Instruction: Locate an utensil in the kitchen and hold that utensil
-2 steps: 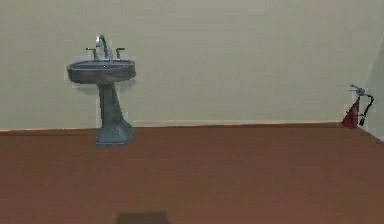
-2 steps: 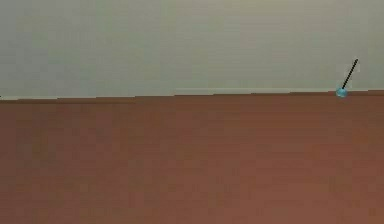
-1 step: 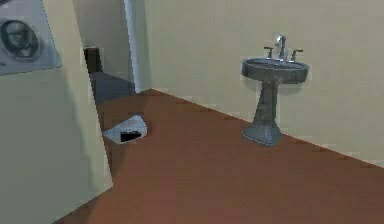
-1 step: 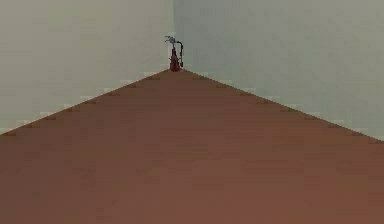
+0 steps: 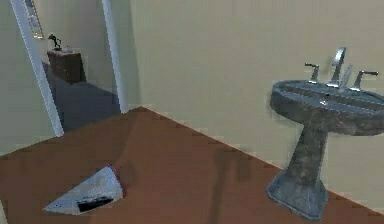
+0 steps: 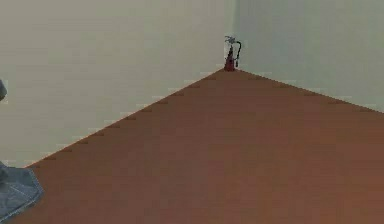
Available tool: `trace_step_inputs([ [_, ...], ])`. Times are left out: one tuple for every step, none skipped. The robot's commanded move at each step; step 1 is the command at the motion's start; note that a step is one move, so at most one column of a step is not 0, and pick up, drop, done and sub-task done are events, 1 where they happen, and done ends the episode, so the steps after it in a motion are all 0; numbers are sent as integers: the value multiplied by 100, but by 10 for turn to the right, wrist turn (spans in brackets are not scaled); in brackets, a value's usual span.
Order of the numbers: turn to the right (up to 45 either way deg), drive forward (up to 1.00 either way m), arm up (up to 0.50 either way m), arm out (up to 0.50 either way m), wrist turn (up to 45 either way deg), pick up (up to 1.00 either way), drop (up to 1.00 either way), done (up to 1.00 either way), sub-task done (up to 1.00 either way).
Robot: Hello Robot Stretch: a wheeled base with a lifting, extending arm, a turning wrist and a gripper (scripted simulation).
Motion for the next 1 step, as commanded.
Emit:
trace_step_inputs([
  [-30, 0, 0, 0, 0, 0, 0, 0, 0],
])
